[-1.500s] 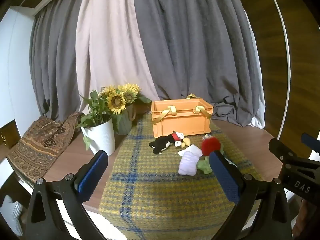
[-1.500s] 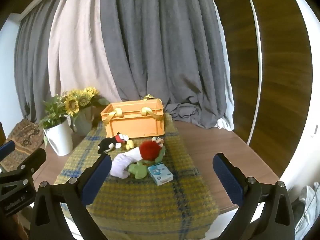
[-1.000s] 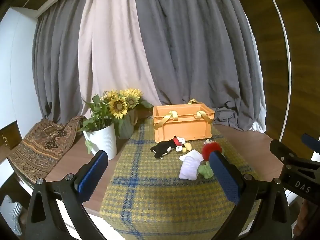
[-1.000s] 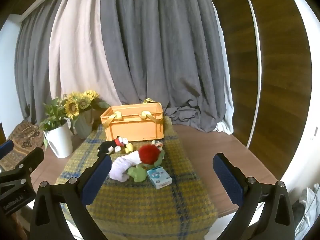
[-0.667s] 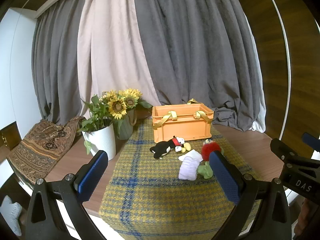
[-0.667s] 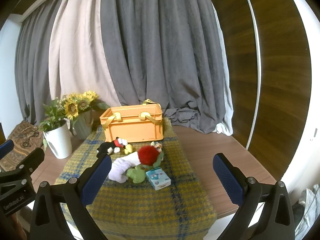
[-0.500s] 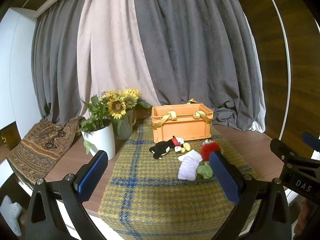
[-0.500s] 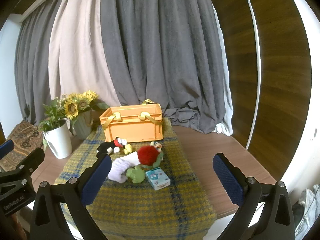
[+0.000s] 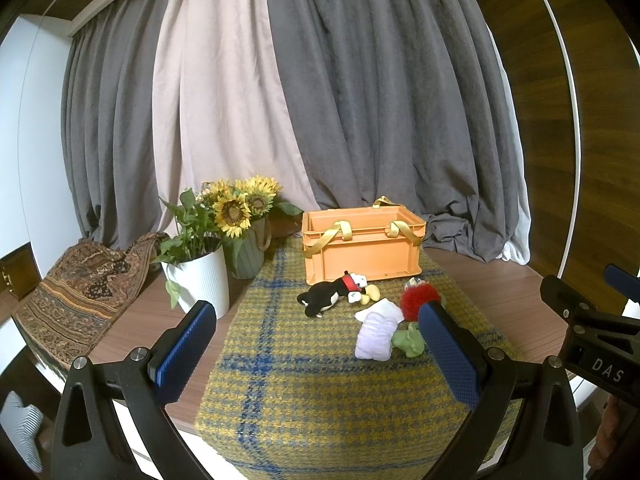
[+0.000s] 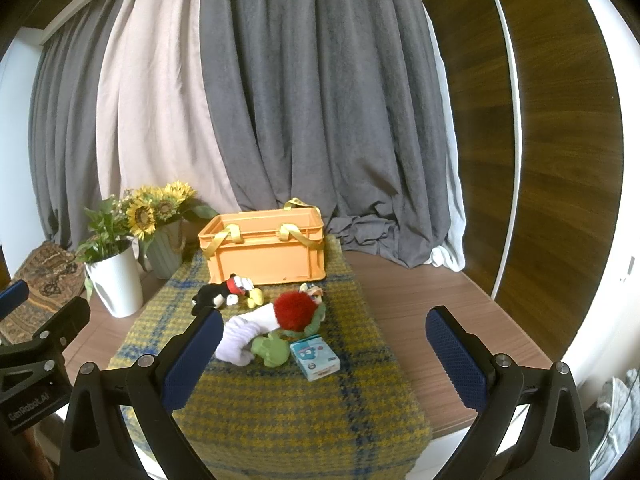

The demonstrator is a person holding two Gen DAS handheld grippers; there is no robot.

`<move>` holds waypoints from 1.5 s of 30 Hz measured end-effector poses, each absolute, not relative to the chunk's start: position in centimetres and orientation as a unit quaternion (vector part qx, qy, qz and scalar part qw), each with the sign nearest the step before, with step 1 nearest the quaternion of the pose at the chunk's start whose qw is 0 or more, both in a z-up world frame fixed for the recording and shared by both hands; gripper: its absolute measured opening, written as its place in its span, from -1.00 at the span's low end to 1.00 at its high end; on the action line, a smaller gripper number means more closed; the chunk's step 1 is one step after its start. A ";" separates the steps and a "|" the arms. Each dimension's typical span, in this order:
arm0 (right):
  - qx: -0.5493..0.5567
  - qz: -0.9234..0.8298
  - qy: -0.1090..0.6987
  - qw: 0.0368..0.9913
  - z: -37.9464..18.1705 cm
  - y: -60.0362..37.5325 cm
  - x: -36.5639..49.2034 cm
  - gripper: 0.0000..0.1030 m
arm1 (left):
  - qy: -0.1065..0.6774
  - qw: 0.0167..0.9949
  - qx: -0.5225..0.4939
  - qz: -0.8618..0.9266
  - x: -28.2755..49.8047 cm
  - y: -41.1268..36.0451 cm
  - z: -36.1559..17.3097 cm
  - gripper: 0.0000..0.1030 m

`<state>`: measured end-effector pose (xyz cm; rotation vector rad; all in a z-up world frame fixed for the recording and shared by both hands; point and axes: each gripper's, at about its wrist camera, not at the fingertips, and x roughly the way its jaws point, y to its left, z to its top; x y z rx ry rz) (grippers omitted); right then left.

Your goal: Organize soft objects

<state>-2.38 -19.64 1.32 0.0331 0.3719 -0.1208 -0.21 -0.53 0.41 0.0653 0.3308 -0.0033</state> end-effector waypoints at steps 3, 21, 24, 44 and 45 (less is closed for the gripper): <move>0.016 -0.060 0.185 0.981 1.3 -19.6 -2.4 0.99 | 0.164 0.986 0.033 -0.001 -0.2 -0.5 0.4 1.00; 0.016 -0.061 0.185 0.981 1.5 -19.6 -2.3 0.99 | 0.165 0.986 0.032 -0.001 -0.2 -0.6 0.4 1.00; 0.016 -0.061 0.185 0.981 1.5 -19.6 -2.3 0.99 | 0.165 0.986 0.032 -0.002 -0.1 -0.7 0.3 1.00; 0.016 -0.061 0.186 0.980 1.3 -19.8 -2.2 0.99 | 0.167 0.985 0.034 -0.003 -0.3 -1.6 0.0 1.00; 0.017 -0.061 0.187 0.980 1.3 -20.0 -2.1 0.99 | 0.168 0.985 0.034 -0.004 -0.3 -1.7 0.0 1.00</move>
